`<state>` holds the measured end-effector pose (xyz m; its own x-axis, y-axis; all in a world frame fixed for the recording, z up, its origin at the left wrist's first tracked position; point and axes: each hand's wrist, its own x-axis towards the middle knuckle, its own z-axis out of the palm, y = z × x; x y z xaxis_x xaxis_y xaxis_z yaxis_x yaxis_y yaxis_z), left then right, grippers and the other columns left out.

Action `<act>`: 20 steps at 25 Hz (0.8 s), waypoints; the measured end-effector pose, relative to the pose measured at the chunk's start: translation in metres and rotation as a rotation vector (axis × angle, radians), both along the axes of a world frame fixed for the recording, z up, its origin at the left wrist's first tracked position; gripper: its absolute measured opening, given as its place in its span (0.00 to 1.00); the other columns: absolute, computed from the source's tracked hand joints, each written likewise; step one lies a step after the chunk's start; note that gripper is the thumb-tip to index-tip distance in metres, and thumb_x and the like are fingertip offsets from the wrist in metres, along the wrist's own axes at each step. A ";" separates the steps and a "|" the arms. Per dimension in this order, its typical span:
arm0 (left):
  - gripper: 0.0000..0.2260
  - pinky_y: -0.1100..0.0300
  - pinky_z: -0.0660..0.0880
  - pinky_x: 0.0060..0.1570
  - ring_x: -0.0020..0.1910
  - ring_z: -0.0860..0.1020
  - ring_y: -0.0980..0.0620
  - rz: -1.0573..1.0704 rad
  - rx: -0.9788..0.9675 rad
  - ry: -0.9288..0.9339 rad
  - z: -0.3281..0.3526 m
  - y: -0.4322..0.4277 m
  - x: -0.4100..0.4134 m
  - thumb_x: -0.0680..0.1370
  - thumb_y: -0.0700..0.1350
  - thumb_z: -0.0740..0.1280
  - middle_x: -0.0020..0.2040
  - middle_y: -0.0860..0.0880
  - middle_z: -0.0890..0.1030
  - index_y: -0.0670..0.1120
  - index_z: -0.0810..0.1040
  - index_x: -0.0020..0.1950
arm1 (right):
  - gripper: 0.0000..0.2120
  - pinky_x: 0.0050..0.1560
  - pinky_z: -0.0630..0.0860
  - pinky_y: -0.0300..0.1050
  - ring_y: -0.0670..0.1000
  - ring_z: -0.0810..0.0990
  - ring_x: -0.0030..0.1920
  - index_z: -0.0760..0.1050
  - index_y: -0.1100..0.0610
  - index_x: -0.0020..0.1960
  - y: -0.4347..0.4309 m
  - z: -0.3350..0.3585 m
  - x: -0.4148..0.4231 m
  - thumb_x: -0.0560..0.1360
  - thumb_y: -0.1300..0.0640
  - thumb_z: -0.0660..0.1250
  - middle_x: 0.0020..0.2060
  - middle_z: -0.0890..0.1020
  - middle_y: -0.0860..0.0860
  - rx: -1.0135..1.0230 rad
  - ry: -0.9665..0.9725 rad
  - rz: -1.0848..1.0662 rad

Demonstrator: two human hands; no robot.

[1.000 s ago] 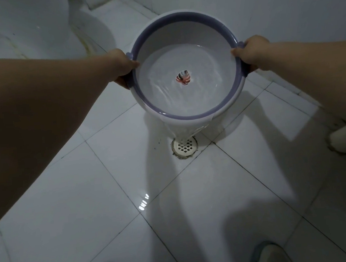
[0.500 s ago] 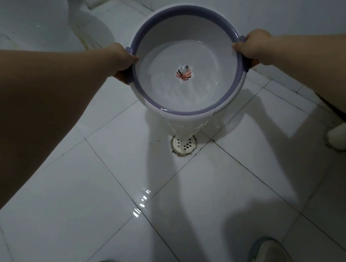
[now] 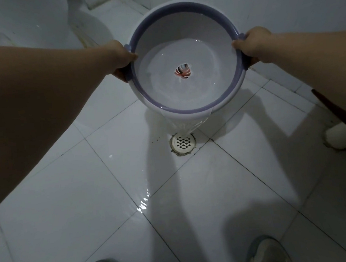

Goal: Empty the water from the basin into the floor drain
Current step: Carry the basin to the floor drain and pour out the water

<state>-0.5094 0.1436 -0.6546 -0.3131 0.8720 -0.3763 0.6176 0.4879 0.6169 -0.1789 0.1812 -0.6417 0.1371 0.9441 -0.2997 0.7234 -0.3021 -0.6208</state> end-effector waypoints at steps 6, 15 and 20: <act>0.23 0.53 0.81 0.23 0.32 0.82 0.44 0.007 0.006 0.001 0.001 0.000 -0.001 0.79 0.51 0.67 0.39 0.42 0.80 0.37 0.70 0.67 | 0.25 0.51 0.81 0.53 0.63 0.83 0.45 0.69 0.66 0.65 0.001 0.002 0.000 0.79 0.47 0.63 0.50 0.81 0.63 -0.020 -0.021 -0.010; 0.23 0.53 0.81 0.26 0.32 0.83 0.46 0.034 0.000 -0.001 0.001 -0.001 -0.003 0.78 0.51 0.67 0.39 0.43 0.80 0.38 0.71 0.66 | 0.25 0.49 0.81 0.55 0.63 0.80 0.38 0.69 0.66 0.67 0.001 0.002 -0.002 0.79 0.48 0.63 0.49 0.79 0.63 -0.008 -0.003 -0.008; 0.23 0.53 0.80 0.28 0.32 0.83 0.46 0.048 0.011 0.001 0.003 -0.003 -0.002 0.78 0.52 0.67 0.39 0.43 0.80 0.38 0.70 0.66 | 0.24 0.42 0.79 0.52 0.61 0.81 0.35 0.69 0.66 0.66 0.000 0.005 -0.001 0.79 0.48 0.63 0.48 0.80 0.63 0.000 -0.019 -0.004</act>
